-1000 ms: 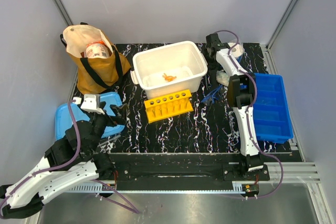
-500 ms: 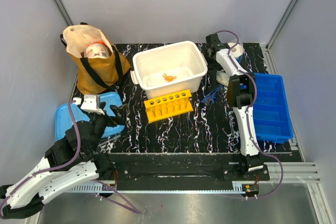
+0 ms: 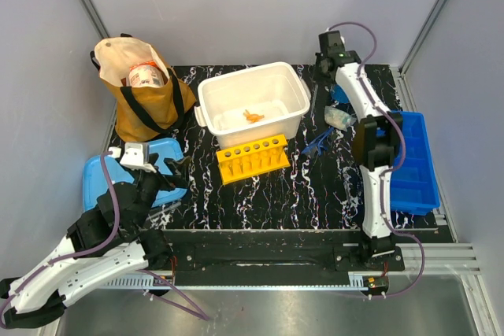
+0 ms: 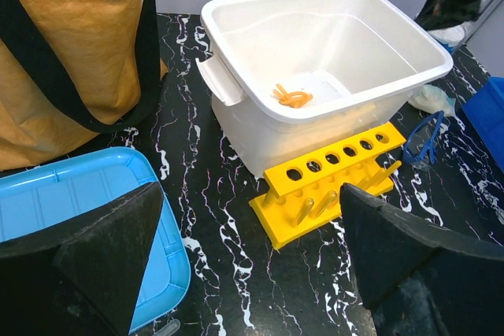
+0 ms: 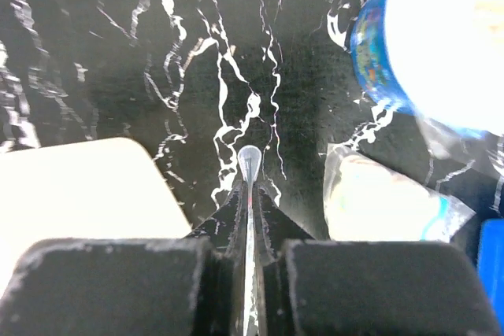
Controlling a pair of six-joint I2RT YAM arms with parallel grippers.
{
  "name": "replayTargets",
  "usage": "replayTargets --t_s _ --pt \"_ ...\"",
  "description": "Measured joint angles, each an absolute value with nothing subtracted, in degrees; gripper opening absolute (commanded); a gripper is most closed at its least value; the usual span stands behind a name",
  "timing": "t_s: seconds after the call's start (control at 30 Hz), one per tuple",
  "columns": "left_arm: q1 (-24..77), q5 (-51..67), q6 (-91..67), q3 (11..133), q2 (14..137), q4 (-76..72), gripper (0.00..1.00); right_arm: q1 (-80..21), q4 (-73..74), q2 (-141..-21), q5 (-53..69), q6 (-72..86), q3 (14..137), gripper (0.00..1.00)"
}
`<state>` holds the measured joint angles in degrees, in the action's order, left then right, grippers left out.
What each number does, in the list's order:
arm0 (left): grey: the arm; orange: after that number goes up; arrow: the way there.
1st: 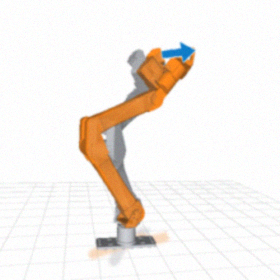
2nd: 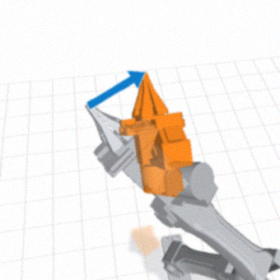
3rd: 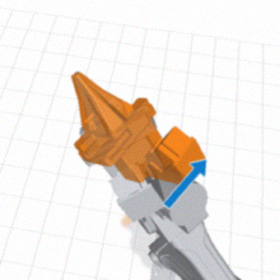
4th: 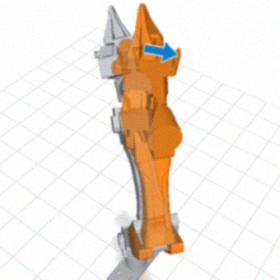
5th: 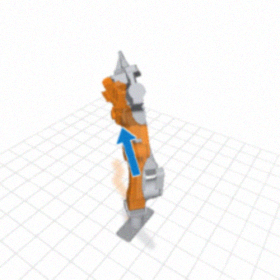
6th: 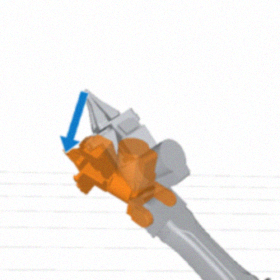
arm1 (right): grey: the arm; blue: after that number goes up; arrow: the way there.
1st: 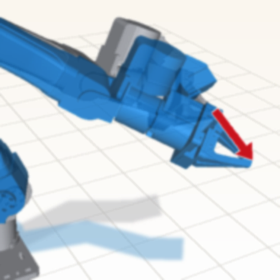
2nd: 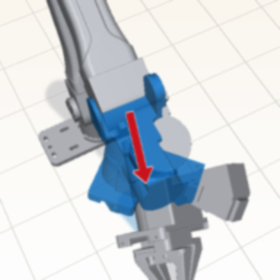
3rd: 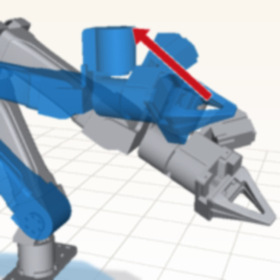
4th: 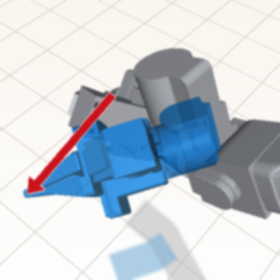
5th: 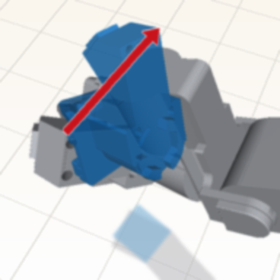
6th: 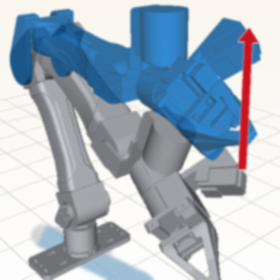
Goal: Organize the chemistry lab equipment
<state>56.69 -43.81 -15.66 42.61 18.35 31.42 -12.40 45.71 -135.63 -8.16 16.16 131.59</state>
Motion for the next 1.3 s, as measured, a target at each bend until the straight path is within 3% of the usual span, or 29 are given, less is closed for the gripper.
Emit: replayTargets --t_s 0.37,0.67,0.83,1.3 --pt "56.7 -42.7 -15.7 42.6 19.0 31.4 0.99 -8.6 38.7 -106.8 -10.7 21.1 104.4 0.07" --pt "56.7 -41.7 -15.7 42.6 19.4 31.3 0.99 9.2 38.7 -87.0 -11.5 28.0 81.7 0.07" --pt "56.7 -40.7 -15.7 42.6 19.4 31.2 0.99 18.9 39.7 -77.0 -12.4 31.3 75.1 0.08" --pt "56.7 -38.9 -15.0 42.6 19.3 31.0 0.99 27.9 38.2 -72.2 -12.4 39.9 57.5 0.07"
